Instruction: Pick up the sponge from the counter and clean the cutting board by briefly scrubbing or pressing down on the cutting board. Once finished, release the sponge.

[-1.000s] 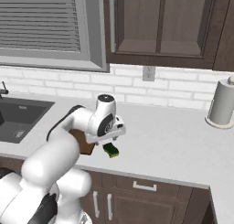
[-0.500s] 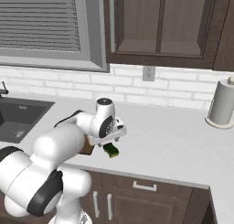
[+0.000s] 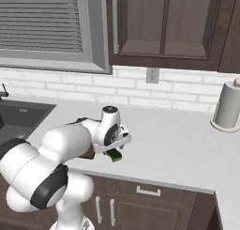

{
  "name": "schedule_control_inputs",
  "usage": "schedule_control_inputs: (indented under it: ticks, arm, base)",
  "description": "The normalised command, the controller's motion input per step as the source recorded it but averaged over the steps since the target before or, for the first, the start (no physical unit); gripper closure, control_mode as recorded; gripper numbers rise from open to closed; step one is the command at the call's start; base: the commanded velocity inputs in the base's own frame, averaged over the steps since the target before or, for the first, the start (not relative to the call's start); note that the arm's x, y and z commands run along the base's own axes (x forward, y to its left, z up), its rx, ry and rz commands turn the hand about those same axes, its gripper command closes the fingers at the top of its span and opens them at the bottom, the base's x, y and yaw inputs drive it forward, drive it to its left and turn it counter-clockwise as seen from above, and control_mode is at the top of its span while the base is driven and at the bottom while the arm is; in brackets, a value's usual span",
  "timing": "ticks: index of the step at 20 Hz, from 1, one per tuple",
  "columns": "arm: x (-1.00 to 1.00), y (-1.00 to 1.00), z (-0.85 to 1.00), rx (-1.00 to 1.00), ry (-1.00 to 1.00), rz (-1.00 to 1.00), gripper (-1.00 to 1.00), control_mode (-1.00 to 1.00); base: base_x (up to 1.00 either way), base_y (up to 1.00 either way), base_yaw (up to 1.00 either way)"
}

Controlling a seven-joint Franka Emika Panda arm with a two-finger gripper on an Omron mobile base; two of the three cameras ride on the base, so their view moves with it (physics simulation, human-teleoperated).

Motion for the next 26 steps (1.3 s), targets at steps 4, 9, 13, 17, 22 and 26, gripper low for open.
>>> schedule_control_inputs:
  ticks: [4, 9, 13, 17, 22, 26]
  arm:
    - [0.00, 0.00, -0.29, -0.02, 0.00, 0.02, -1.00, -1.00]
    - [0.00, 0.00, -0.18, -0.01, 0.00, 0.02, -1.00, -1.00]
    - [0.00, 0.00, -0.16, -0.01, 0.00, 0.02, -1.00, -1.00]
    - [0.04, -0.01, -0.08, 0.00, 0.00, 0.02, -1.00, -1.00]
    - [0.04, -0.01, -0.02, 0.00, 0.00, 0.01, 1.00, -1.00]
    - [0.00, 0.00, -0.02, 0.00, 0.00, 0.01, 1.00, -1.00]
  base:
    - [0.00, 0.00, 0.00]
    - [0.00, 0.00, 0.00]
    - [0.00, 0.00, 0.00]
    - [0.00, 0.00, 0.00]
    - [0.00, 0.00, 0.00]
    - [0.00, 0.00, 0.00]
